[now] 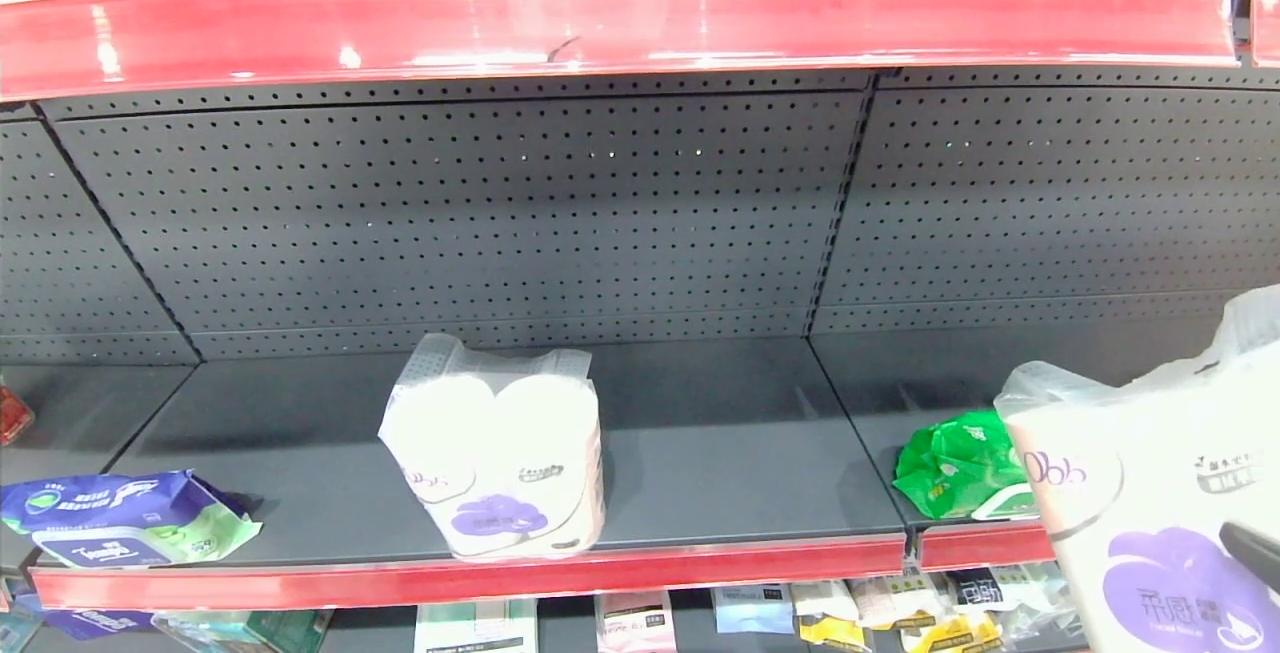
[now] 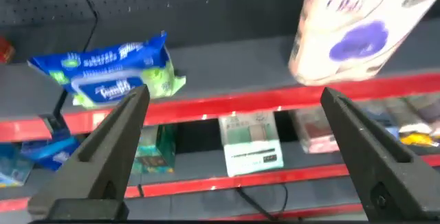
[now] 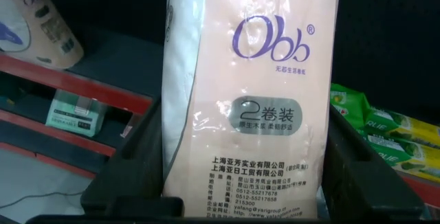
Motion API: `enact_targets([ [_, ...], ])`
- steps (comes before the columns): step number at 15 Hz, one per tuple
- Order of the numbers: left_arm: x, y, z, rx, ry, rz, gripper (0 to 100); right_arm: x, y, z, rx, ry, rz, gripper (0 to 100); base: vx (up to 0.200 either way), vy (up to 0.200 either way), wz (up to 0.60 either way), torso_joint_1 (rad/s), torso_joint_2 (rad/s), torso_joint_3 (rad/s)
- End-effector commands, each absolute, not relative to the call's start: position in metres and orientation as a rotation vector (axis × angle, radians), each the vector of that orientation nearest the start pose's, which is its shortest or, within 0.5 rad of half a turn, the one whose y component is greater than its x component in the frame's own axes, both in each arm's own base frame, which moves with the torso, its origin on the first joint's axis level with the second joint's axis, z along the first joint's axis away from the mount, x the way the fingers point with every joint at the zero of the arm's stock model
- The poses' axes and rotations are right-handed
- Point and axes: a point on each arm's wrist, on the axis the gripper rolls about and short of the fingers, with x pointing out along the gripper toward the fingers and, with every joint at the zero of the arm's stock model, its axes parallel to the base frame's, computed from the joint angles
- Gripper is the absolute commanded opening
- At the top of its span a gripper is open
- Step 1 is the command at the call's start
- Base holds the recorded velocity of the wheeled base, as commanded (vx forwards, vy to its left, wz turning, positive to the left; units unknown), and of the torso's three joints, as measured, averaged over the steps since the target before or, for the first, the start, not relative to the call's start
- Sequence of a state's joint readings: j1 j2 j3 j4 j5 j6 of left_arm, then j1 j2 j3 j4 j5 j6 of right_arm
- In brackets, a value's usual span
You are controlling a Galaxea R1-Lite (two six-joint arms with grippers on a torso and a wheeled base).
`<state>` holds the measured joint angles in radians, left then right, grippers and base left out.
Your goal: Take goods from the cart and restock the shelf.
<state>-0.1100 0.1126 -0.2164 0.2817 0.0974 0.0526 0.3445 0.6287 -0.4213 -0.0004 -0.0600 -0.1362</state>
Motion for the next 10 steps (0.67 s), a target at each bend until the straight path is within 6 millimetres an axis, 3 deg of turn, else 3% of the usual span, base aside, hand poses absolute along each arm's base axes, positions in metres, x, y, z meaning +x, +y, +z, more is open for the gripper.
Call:
enact_targets([
  [1, -0.0272, 0.0054, 0.0917, 0.073, 0.207, -0.008, 100, 0.0479, 0.0158, 0.1926, -0.181, 0.211, 0.299, 0, 0.000, 0.000, 0.00, 0.000, 0.00, 0.000],
  [10, -0.0173, 0.0047, 0.0851, 0.114, 0.086, 0.012, 100, 0.0482, 0.0160, 0.1916, -0.175, 0.217, 0.302, 0, 0.000, 0.000, 0.00, 0.000, 0.00, 0.000],
])
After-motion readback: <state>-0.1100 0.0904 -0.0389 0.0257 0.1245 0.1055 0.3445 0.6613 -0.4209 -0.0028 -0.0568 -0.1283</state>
